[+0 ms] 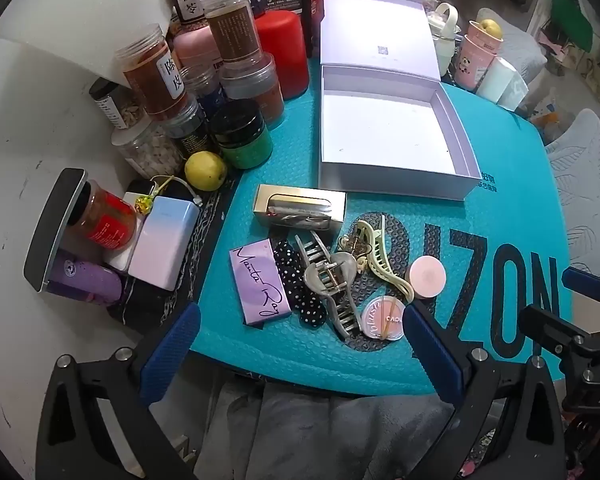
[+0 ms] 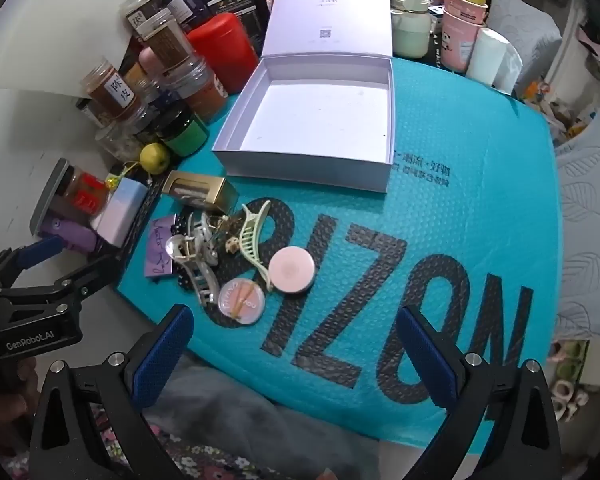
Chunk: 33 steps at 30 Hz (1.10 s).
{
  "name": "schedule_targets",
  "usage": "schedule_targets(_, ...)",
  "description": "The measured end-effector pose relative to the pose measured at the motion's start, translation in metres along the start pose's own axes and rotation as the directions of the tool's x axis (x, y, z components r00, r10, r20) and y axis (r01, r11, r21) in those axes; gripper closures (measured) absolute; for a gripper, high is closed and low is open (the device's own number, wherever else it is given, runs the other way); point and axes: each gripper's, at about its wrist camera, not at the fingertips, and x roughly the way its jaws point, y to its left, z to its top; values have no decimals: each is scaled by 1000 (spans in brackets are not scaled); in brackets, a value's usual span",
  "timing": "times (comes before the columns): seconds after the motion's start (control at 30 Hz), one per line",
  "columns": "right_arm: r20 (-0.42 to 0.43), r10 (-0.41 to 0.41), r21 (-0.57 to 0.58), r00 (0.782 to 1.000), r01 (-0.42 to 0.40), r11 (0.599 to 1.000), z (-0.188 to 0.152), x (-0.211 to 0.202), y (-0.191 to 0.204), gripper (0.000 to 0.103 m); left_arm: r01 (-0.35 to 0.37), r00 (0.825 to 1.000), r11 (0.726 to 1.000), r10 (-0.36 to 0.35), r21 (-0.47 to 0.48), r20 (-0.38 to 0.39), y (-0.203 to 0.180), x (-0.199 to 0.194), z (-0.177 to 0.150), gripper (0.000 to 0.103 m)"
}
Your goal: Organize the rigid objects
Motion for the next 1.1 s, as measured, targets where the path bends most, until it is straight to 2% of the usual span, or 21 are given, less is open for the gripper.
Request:
schedule_targets(0.8,18,-22,1,1000,22,1000,-2,-4,8,0,30,999,999,-31,16,32,5,-8,-1,0)
schedule_targets(1.1,17,-19,1,1000,19,1000,-4,-4,9,0,17,999,1000,-18,14,36,8,-9,-2,0)
